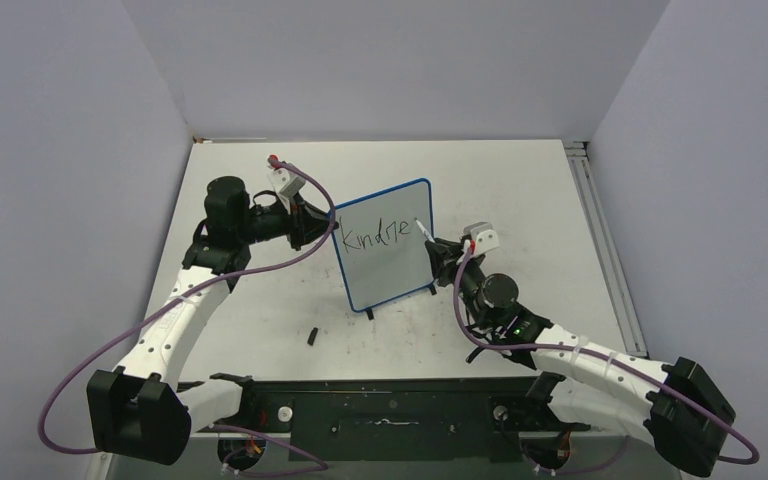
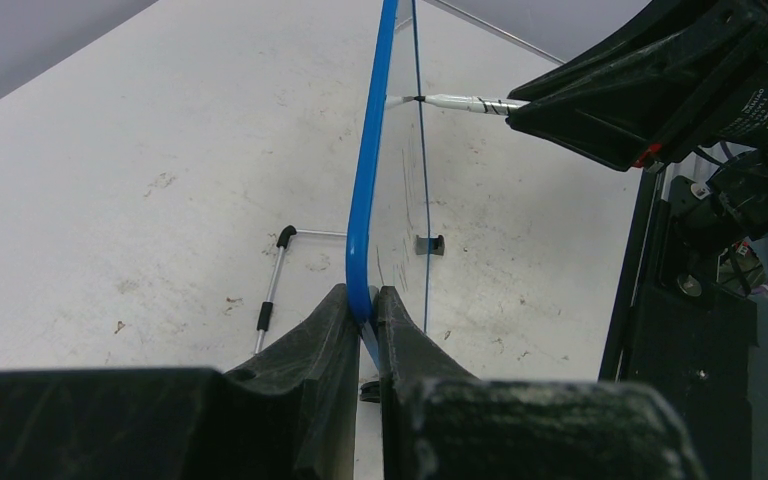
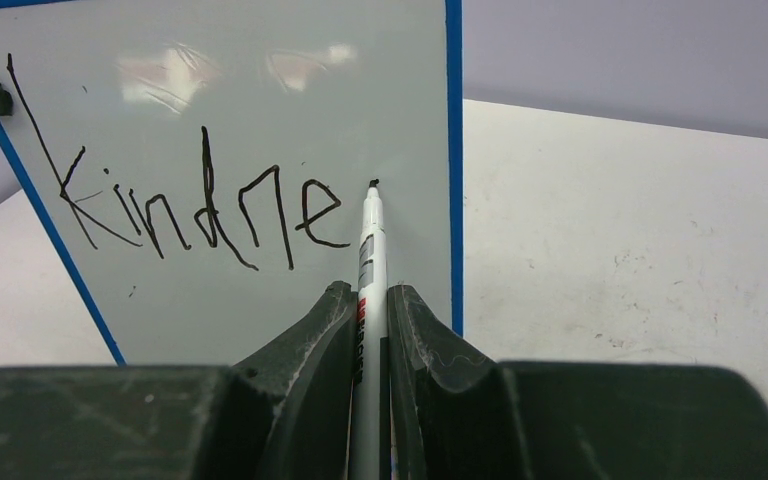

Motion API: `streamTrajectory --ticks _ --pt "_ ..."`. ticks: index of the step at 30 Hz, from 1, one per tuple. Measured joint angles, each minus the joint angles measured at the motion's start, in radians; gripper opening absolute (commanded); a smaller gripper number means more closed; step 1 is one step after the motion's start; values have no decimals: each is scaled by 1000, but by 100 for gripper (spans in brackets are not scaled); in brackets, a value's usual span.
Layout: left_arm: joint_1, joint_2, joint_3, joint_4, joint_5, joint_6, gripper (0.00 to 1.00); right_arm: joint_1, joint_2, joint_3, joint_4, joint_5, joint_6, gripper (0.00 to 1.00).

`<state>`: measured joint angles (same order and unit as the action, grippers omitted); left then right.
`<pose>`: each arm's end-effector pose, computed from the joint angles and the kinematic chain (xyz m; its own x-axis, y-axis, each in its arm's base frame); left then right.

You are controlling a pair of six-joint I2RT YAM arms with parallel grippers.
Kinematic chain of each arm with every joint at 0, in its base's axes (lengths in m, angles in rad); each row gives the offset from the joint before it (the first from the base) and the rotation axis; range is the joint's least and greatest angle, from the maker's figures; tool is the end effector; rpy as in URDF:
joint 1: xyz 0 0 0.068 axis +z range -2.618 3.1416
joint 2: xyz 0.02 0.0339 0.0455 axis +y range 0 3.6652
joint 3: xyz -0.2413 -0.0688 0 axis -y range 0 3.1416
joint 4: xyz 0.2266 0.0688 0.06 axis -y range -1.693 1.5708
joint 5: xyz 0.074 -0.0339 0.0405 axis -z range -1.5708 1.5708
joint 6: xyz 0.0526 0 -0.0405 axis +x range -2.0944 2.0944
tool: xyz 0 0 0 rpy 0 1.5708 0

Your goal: Write a sentence on the whiteboard

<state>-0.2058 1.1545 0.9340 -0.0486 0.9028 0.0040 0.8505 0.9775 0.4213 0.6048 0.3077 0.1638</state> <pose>0.2455 -0.0934 0.3148 -0.2568 0.0561 -0.9648 0.8685 0.4515 -0.2049 0.1658 0.1648 0.2509 -0.0527 0.1756 -0.9831 -0.5151 0.8386 0.1774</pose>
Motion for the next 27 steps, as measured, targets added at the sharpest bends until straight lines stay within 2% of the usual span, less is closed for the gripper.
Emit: streamTrajectory --ticks 17,27 --pt "0 0 0 0 0 0 0 1 0 -19 -19 -43 34 5" --pt "0 0 0 0 0 0 0 2 -25 -30 -69 -9 47 5"
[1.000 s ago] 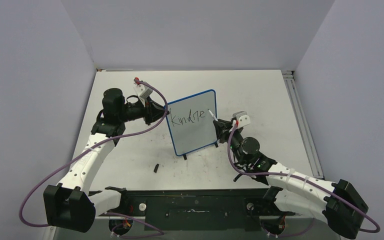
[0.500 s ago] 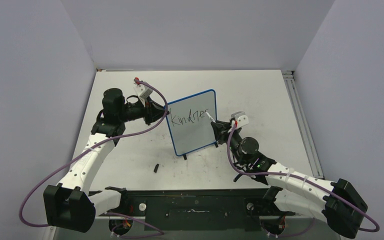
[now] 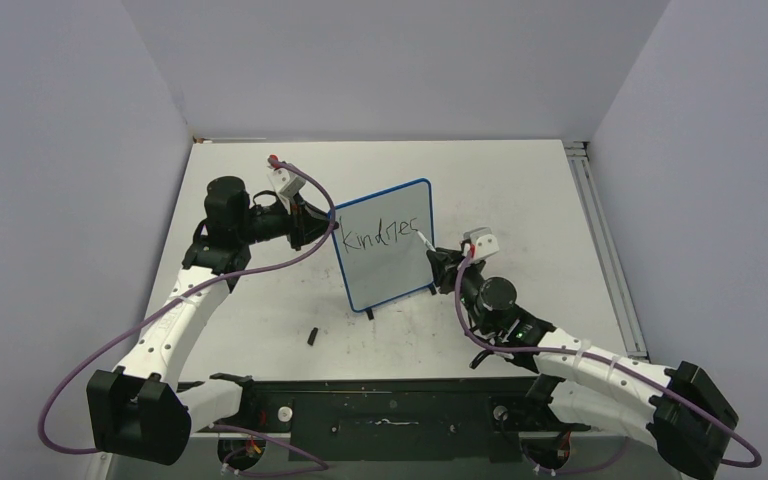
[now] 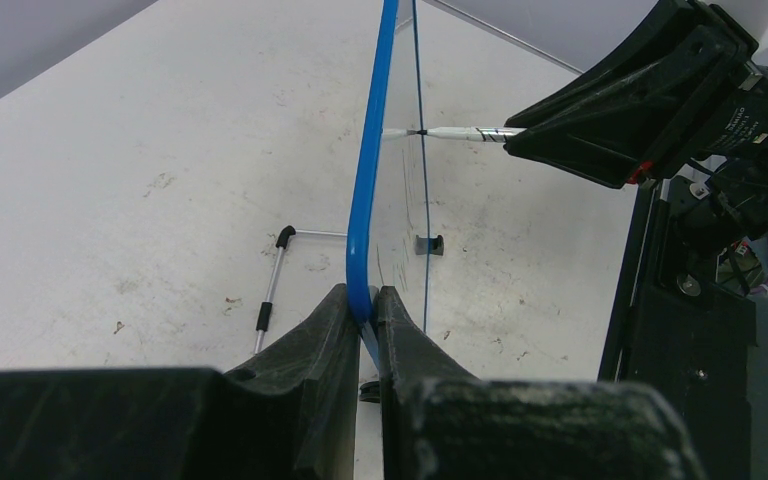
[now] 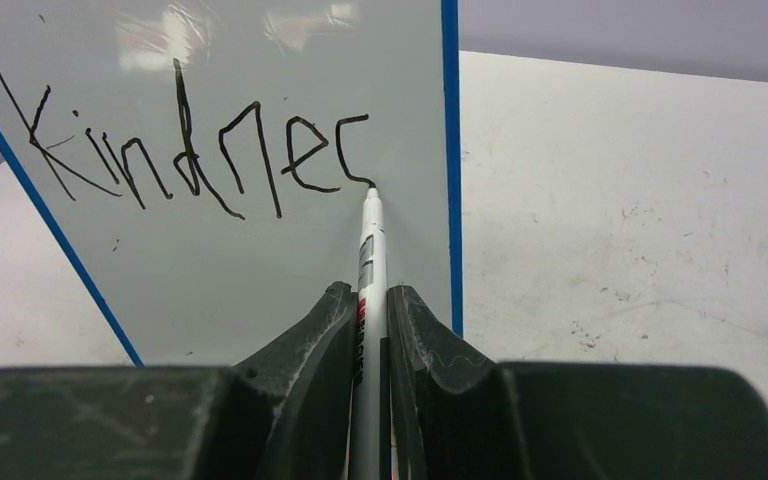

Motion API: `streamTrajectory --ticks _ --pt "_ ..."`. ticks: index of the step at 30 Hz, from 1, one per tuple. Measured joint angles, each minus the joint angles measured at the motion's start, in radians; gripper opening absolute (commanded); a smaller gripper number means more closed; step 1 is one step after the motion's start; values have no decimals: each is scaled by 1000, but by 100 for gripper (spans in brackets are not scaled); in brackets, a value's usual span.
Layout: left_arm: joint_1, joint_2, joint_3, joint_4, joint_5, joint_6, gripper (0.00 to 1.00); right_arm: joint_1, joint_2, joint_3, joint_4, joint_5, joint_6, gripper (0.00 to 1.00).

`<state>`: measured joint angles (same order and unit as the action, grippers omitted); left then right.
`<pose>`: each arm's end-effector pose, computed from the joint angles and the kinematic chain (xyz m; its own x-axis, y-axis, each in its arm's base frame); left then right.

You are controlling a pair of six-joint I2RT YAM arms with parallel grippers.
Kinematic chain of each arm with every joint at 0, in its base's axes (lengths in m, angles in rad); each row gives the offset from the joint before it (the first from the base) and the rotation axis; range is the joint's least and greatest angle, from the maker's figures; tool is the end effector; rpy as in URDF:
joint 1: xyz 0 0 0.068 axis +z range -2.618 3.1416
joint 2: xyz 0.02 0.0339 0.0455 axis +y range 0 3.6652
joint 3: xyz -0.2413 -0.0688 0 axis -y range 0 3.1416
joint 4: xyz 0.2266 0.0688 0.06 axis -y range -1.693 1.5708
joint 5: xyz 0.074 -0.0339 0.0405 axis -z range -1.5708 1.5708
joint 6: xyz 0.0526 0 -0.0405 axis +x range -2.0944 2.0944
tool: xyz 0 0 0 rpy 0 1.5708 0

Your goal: Write a sentence on the whiteboard

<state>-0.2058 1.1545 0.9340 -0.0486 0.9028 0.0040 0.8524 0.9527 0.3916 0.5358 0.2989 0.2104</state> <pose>0.2455 -0.0934 0.3148 -0.2568 0.0561 -0.9648 0.8685 0.4515 -0.2049 0.1618 0.1616 0.2372 -0.1261 0.1590 -0.9792 -0.5107 0.8358 0.2015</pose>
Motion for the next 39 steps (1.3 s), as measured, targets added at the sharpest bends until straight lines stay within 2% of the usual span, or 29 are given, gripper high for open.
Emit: streamTrajectory --ticks 12,25,32,39 --pt "0 0 0 0 0 0 0 2 -2 -16 -24 6 14 5" --pt "0 0 0 0 0 0 0 68 10 -16 -14 -5 7 5" --pt "0 0 0 0 0 0 0 77 -92 -16 -19 54 3 5" --pt "0 0 0 0 0 0 0 37 -68 -2 -16 92 -13 5"
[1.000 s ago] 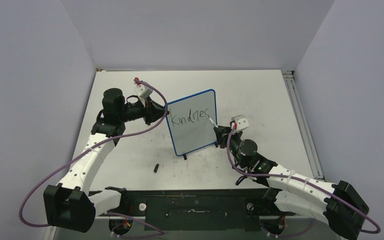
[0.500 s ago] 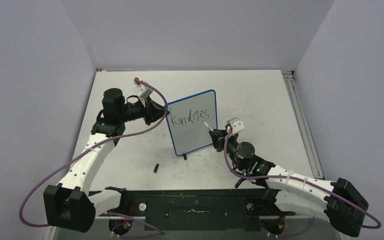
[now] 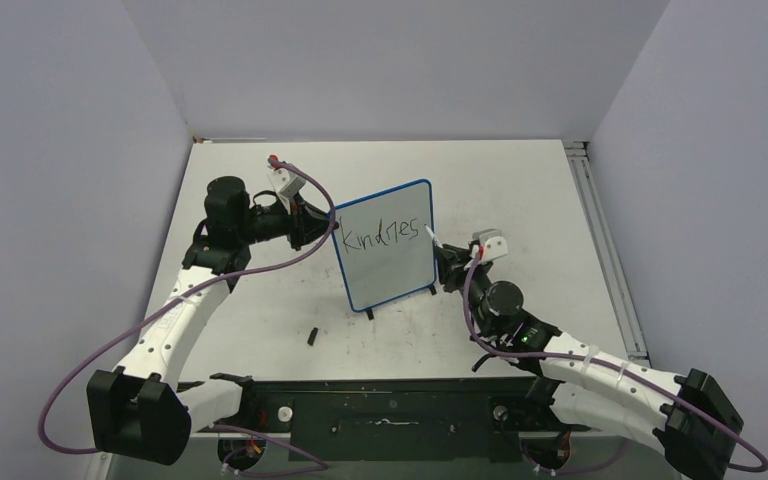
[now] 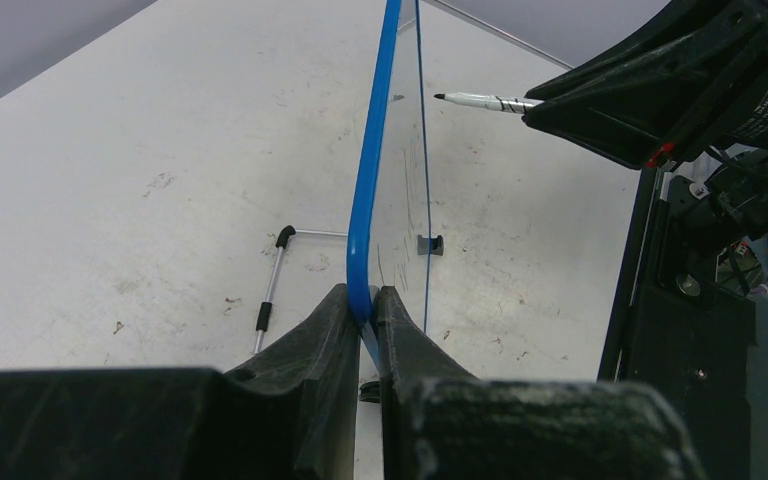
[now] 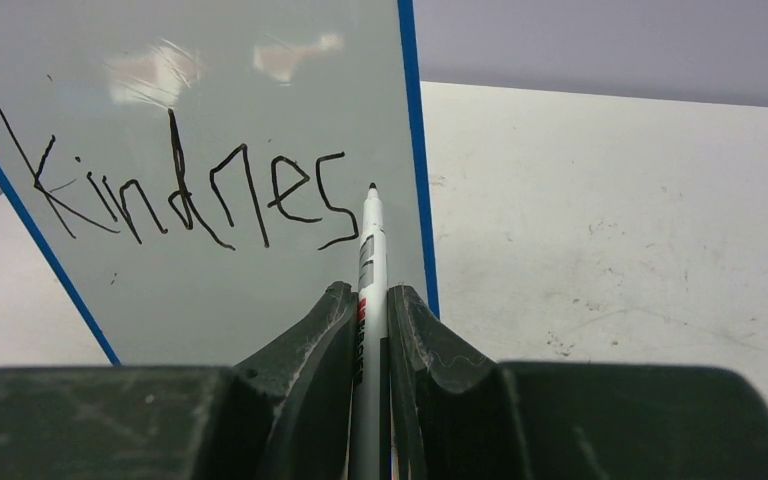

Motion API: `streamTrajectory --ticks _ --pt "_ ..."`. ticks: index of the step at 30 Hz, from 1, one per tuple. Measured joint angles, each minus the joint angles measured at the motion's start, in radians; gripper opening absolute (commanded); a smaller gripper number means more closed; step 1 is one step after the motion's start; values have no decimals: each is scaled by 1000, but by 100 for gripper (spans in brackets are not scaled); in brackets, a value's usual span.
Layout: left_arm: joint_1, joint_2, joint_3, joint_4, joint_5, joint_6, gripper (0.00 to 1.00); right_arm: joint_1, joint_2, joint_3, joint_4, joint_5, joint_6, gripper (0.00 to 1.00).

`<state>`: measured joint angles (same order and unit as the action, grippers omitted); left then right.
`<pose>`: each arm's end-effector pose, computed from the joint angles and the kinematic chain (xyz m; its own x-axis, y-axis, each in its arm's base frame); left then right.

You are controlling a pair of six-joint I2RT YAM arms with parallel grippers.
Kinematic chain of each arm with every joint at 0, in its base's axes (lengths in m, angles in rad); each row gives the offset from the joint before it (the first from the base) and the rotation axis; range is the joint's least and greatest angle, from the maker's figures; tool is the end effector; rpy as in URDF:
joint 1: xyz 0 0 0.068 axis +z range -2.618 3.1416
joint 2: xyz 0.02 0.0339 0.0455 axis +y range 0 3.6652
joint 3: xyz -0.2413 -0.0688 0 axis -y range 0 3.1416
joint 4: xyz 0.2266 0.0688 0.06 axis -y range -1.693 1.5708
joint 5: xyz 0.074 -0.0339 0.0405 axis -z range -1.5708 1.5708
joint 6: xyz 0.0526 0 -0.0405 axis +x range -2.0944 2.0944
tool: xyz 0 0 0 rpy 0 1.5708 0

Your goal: Write a sentence on the whiteboard

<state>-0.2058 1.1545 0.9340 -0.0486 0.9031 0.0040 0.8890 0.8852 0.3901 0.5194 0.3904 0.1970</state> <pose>0.2455 -0.0934 0.3148 -0.2568 0.0561 -0.9648 0.8686 0.4512 -0.2049 0.1528 0.1564 0.2484 -0.0786 0.1904 -0.9786 -0.4720 0.8575 0.2047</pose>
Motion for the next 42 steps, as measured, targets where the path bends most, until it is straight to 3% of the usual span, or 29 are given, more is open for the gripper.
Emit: streamTrajectory --ticks 18,42 --pt "0 0 0 0 0 0 0 -19 56 14 95 14 -54 5" --pt "0 0 0 0 0 0 0 -25 82 14 53 -48 -28 5"
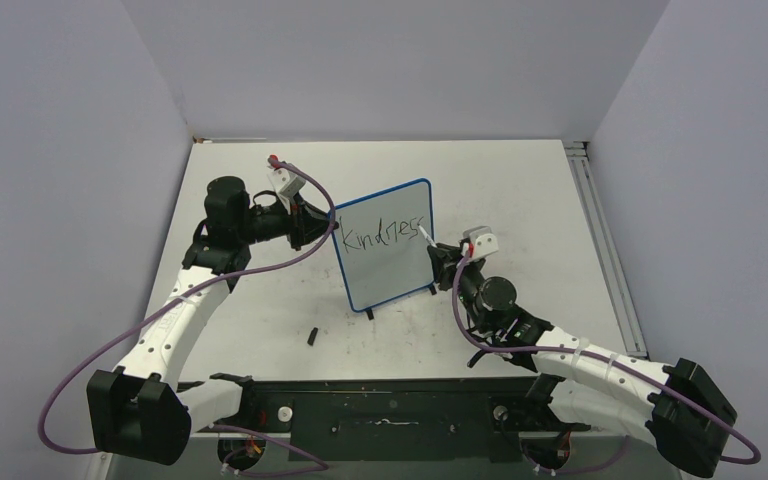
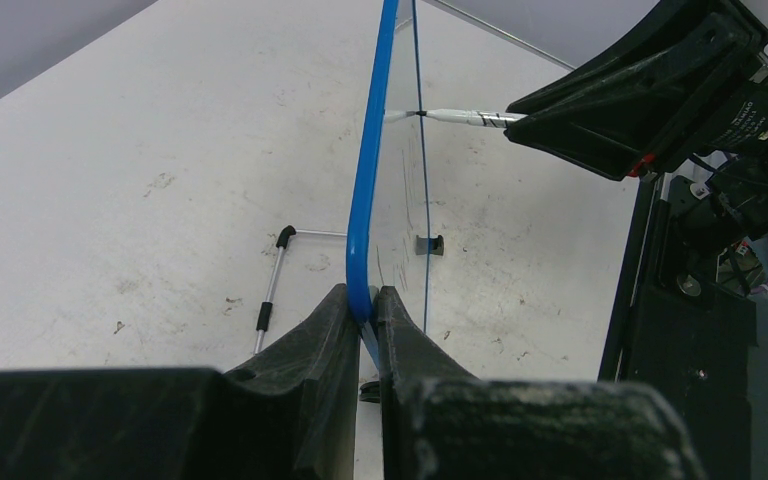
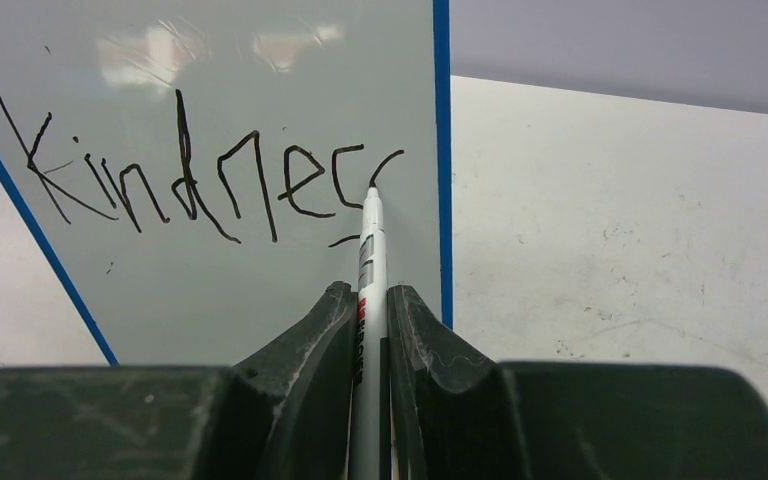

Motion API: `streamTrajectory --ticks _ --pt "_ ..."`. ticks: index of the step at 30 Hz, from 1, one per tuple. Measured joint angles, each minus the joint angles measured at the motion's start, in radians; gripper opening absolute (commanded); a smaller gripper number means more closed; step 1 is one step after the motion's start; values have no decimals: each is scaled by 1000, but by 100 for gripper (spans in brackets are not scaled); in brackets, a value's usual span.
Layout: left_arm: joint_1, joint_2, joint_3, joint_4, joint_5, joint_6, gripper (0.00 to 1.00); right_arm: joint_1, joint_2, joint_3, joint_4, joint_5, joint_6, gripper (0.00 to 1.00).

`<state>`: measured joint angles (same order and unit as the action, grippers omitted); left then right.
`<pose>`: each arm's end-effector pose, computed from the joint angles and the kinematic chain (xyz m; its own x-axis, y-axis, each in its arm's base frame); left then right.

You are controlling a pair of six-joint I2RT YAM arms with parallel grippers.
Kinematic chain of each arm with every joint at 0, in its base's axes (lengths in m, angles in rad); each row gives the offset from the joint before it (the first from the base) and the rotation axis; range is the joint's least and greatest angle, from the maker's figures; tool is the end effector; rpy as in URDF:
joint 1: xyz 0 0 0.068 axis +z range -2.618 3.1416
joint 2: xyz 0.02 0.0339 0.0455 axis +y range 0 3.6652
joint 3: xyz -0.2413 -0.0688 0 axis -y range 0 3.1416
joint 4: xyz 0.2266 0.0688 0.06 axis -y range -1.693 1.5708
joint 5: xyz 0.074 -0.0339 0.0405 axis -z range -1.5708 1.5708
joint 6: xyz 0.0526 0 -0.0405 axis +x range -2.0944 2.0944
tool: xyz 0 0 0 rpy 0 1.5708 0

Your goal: Write a sentence on the whiteboard

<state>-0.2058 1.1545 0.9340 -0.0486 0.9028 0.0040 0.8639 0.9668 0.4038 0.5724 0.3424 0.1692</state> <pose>0.2455 -0.0934 0.3148 -0.2568 0.0561 -0.9648 0.8685 0.4515 -0.2049 0.1629 0.1635 0.2431 -0.0779 0.1531 -0.9851 -0.4921 0.8535 0.1715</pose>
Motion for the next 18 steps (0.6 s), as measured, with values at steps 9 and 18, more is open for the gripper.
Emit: streamTrajectory --ticks 9,18 --pt "0 0 0 0 0 0 0 0 -8 -12 -33 18 23 5" --pt "0 0 0 0 0 0 0 0 -24 -29 -77 55 32 5"
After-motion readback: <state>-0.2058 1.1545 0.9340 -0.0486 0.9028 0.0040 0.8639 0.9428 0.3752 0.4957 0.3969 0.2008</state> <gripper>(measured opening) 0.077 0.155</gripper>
